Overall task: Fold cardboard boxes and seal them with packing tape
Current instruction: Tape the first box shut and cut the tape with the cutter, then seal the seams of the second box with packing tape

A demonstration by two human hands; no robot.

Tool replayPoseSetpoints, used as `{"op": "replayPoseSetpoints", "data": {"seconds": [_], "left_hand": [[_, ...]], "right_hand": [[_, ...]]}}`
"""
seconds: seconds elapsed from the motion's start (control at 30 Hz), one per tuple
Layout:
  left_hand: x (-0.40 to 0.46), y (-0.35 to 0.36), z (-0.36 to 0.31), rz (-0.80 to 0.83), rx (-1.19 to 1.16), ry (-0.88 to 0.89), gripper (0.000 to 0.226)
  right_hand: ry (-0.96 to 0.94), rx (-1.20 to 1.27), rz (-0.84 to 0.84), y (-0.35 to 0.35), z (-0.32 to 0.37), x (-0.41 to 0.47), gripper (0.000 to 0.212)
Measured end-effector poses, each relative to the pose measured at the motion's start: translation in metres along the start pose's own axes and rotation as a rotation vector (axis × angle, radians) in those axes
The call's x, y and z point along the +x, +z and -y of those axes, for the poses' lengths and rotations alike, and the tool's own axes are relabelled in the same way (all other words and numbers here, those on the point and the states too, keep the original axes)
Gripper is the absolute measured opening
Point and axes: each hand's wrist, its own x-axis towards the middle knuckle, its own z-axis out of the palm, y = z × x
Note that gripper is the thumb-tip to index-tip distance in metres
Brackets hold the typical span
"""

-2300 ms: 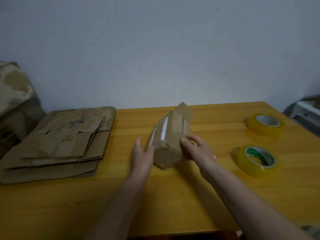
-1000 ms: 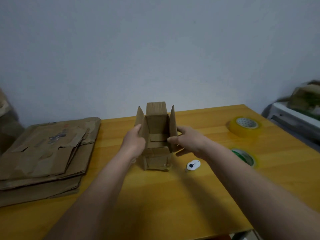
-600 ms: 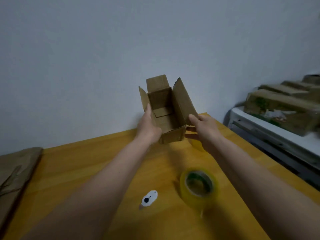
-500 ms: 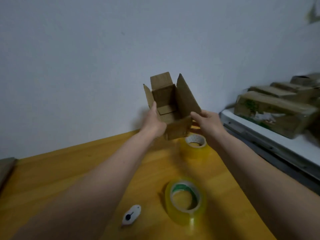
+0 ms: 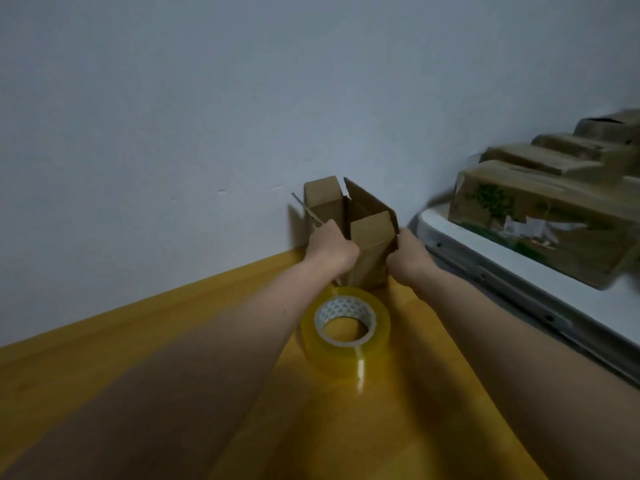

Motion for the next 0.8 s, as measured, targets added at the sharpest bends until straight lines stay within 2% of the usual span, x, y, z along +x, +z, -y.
{"op": "replayPoseSetpoints", "data": {"seconds": [0.13, 0.3, 0.37, 0.43, 0.5, 0.6, 0.8], "left_hand": [[0.022, 0.006, 0.006, 0.028, -0.084, 0.044, 0.059], [0.012, -0.003, 0.017, 0.004, -0.16, 0.165, 0.079], [-0.009, -0.011, 0.032, 0.012, 0.046, 0.169, 0.07], [-0.035, -0.021, 0.051, 0.097, 0.506, 0.13, 0.048], [-0.065, -0.033, 0.071, 0.216, 0.821, 0.052, 0.033], [-0.11, -0.059, 0.102, 0.264, 0.867, -0.042, 0.033], [-0.225, -0.142, 0.182, 0.159, 0.804, -0.235, 0.039]], "right_hand": [[-0.022, -0.084, 0.037, 0.014, -0.01, 0.021, 0.046], [-0.019, -0.226, 0.027, 0.014, -0.015, 0.019, 0.038], [-0.042, -0.381, 0.004, 0.011, -0.014, 0.002, 0.025], [-0.136, -0.625, 0.071, 0.01, -0.01, -0.017, 0.016], [-0.252, -0.8, 0.193, 0.015, 0.003, -0.042, 0.023], [-0.408, -0.818, 0.314, 0.033, 0.031, -0.085, 0.042], [-0.637, -0.781, 0.447, 0.106, 0.091, -0.185, 0.049]]}}
